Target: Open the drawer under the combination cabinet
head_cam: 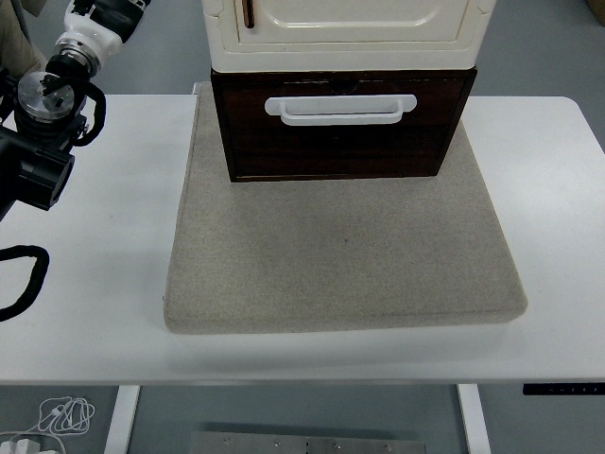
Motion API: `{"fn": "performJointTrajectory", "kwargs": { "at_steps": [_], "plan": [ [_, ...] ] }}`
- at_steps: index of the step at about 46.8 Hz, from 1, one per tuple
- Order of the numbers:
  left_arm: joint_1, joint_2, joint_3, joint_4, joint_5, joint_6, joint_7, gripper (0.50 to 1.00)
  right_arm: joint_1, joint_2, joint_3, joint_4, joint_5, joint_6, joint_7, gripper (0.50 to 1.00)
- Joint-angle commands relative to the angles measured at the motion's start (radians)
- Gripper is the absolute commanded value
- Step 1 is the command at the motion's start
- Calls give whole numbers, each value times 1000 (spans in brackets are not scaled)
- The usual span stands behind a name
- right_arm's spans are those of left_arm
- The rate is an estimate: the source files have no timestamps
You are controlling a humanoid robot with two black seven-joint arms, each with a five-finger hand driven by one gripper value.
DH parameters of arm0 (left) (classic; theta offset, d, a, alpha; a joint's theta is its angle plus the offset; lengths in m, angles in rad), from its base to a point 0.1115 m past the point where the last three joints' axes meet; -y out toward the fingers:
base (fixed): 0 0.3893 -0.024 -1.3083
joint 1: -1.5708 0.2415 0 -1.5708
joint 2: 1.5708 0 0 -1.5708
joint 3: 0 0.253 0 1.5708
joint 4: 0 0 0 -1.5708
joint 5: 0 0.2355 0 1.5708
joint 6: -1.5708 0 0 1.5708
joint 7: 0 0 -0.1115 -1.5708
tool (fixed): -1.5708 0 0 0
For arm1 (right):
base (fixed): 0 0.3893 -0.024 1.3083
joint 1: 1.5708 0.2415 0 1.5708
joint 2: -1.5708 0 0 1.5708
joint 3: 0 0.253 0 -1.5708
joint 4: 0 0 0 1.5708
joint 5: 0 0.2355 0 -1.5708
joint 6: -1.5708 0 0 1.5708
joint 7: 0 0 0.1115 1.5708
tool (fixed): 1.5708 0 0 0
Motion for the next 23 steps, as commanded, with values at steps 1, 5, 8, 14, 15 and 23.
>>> {"fn": "performJointTrajectory", "kwargs": {
  "at_steps": [1, 5, 8, 14, 15, 23],
  "plan": [
    [0, 1, -6, 4, -2, 0, 0, 1000, 0, 0, 0, 1, 0, 0, 0, 926],
    [0, 1, 2, 10, 0, 3, 0, 1000, 0, 0, 0, -1, 0, 0, 0, 926],
    [-2, 5, 8, 10, 3, 1, 3, 1000, 0, 0, 0, 1, 0, 0, 0, 926],
    [-2, 11, 8, 10, 3, -3, 8, 1000, 0, 0, 0, 1, 0, 0, 0, 926],
    [-2, 15, 9, 10, 4, -8, 8, 1000, 0, 0, 0, 1, 0, 0, 0, 926],
    [-23, 43, 9, 11, 90, -38, 8, 1000, 0, 0, 0, 1, 0, 0, 0, 926]
  ]
}}
